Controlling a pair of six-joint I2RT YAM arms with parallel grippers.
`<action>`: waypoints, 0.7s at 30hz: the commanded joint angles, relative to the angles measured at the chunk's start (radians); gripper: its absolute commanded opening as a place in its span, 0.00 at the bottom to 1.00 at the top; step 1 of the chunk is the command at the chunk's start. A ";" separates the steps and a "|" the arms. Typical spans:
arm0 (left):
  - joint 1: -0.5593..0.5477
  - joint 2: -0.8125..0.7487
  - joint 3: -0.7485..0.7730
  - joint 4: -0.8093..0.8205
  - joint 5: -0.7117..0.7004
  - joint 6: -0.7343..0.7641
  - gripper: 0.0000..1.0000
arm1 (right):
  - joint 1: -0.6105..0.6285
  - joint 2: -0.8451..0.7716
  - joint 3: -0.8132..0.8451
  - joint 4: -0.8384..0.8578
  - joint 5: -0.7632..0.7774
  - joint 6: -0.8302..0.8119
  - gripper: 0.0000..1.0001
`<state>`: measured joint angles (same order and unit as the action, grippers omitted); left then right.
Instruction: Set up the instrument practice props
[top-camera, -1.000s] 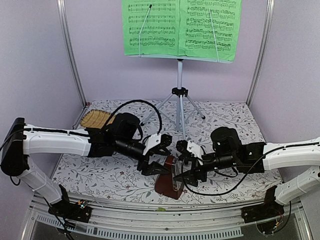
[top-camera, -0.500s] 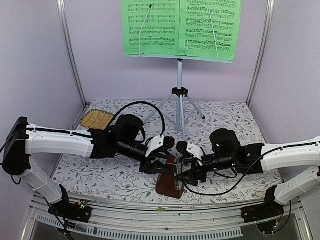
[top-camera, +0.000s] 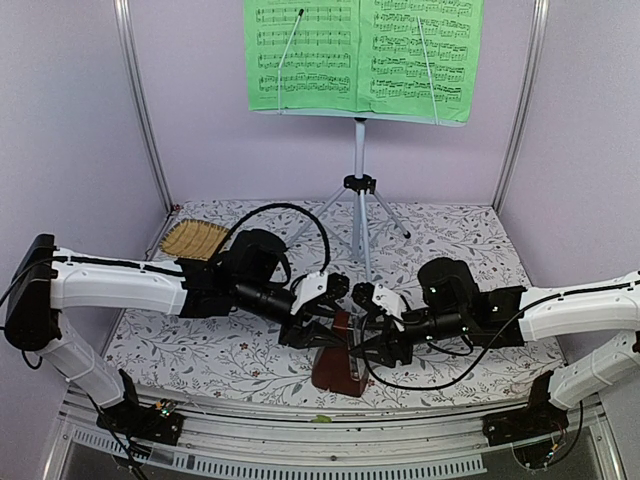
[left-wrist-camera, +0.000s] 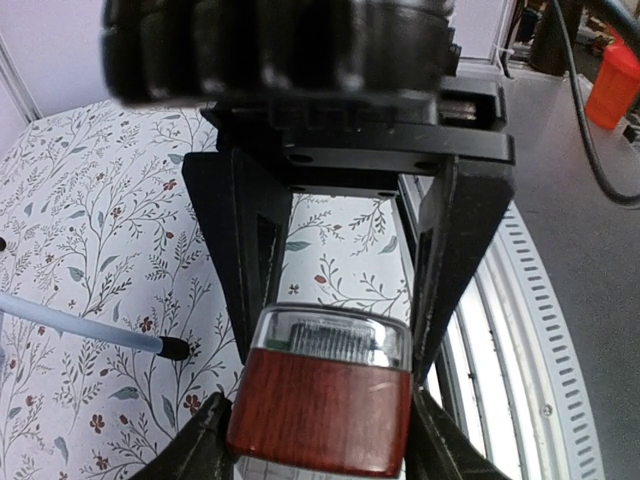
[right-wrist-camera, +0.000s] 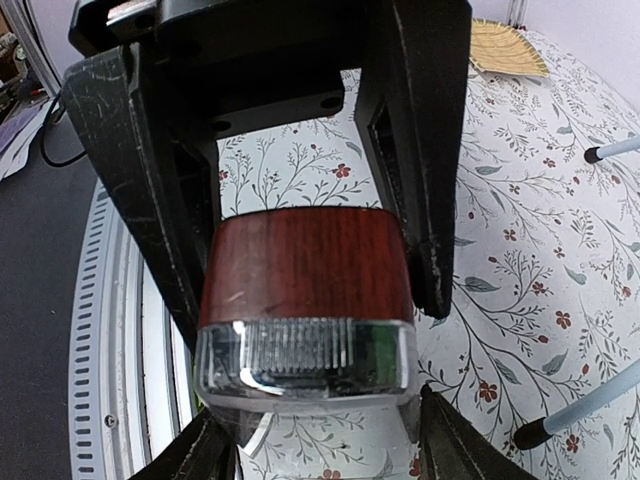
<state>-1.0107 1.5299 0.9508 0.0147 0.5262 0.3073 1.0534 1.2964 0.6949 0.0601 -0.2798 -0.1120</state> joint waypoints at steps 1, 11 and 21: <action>-0.008 -0.025 -0.006 0.028 -0.037 0.018 0.33 | -0.001 0.020 0.029 0.021 -0.027 0.020 0.59; -0.008 -0.028 -0.006 -0.007 -0.101 0.021 0.27 | -0.001 -0.010 -0.039 0.062 0.004 0.049 0.26; -0.009 -0.052 -0.023 -0.022 -0.132 0.020 0.21 | -0.002 -0.086 -0.168 0.179 0.066 0.145 0.10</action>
<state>-1.0306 1.5196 0.9493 0.0067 0.4747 0.3088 1.0557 1.2495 0.5686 0.2394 -0.2573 -0.0521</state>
